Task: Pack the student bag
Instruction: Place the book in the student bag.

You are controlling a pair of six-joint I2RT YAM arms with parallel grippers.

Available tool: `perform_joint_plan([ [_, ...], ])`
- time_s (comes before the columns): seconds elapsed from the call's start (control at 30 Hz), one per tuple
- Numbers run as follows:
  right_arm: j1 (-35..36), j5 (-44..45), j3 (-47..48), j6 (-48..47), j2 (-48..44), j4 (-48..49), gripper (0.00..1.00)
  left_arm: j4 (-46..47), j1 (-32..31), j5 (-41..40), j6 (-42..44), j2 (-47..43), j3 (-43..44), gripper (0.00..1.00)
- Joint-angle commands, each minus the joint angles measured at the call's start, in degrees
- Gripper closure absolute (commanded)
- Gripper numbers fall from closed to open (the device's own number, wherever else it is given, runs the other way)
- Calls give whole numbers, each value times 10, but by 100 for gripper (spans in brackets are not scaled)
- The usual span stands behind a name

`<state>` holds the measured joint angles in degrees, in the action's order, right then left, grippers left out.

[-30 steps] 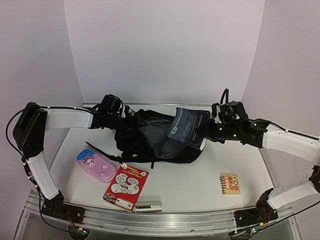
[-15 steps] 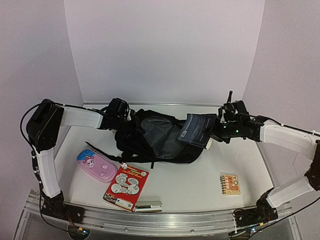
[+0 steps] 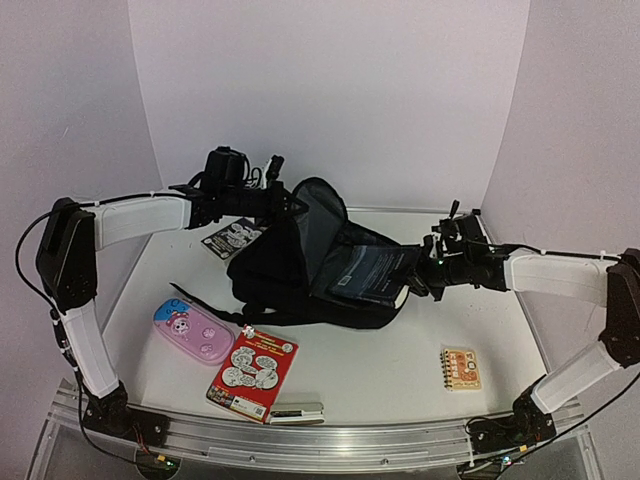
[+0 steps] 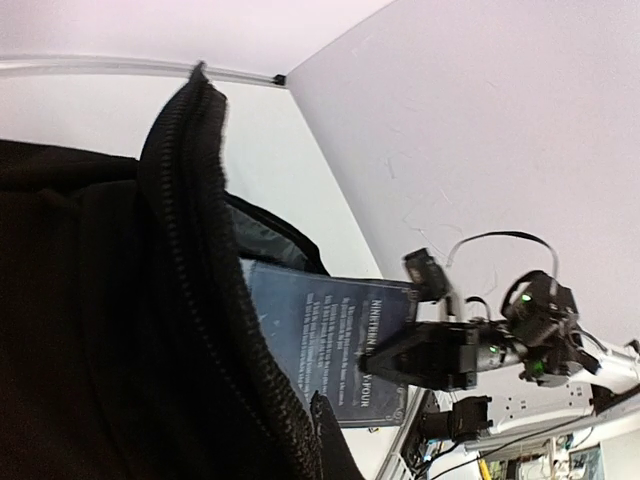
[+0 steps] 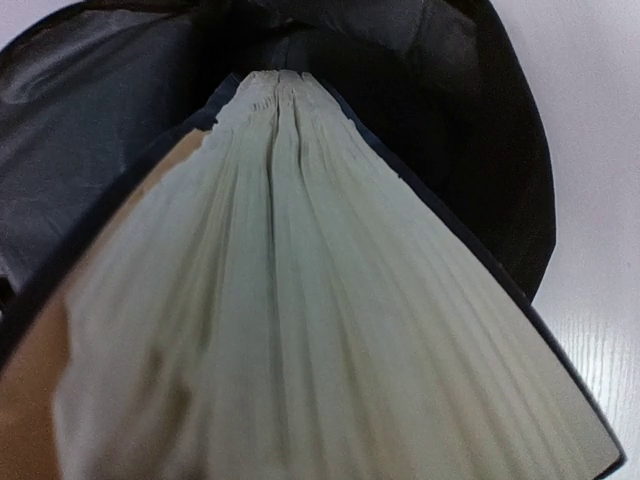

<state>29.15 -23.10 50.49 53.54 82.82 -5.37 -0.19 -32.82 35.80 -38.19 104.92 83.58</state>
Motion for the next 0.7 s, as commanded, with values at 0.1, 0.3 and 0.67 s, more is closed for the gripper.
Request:
perform_joint_plan([
  [0.1,-3,-56,-3,74,4,156,100,40,4,70,32,-29,47,100],
  [0.3,-3,-81,9,93,33,196,100,49,4,98,28,-28,45,100],
  [0.67,-2,-120,41,152,107,334,100,61,-3,129,10,-7,54,100],
])
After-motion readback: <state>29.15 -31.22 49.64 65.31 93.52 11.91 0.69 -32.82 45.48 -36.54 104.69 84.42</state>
